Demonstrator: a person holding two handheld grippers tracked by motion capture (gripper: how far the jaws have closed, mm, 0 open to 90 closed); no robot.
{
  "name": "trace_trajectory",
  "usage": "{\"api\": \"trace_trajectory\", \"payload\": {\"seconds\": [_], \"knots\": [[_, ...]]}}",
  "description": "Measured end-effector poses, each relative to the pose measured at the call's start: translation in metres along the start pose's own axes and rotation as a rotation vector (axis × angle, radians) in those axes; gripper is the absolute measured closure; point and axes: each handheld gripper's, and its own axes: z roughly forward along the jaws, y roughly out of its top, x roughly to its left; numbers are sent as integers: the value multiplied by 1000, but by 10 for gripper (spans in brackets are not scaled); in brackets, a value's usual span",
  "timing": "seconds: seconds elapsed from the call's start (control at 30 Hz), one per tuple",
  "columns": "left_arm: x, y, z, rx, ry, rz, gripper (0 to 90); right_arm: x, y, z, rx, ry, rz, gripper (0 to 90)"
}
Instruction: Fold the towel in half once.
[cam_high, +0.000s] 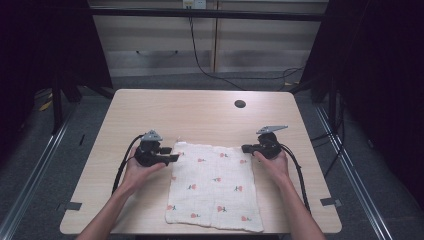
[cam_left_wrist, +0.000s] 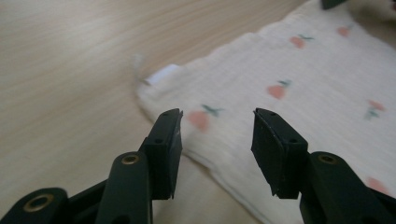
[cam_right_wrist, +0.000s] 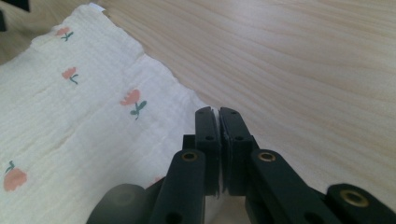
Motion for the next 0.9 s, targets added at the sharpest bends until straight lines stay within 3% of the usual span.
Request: {"api": "trace_trajectory", "payload": {"seconds": [0.07, 0.1, 0.27, 0.3, 0.4, 0.5, 0.57, 0.63, 0.9], "knots": [[12, 5, 7, 3, 24, -12, 521, -1, -1, 2, -5, 7, 2, 872], [23, 7, 14, -6, -2, -36, 521, -1, -1, 3, -2, 7, 7, 872], [36, 8, 26, -31, -3, -73, 538, 0, -1, 0, -7, 9, 10, 872], [36, 7, 34, -10, 5, -85, 547, 0, -1, -2, -8, 8, 4, 872], [32, 7, 38, -16, -6, -87, 580, -1, 0, -4, -16, 9, 9, 872], [23, 10, 42, 1, 24, -28, 640, -1, -1, -5, -26, 20, 17, 871], [22, 10, 42, 8, 28, -13, 679, -1, -1, -5, -27, 19, 17, 871], [20, 9, 42, 8, 31, 9, 828, -1, -1, -5, -34, 23, 20, 871], [19, 10, 34, -22, 31, -21, 850, -3, 1, -9, -53, 34, 30, 874]]}}
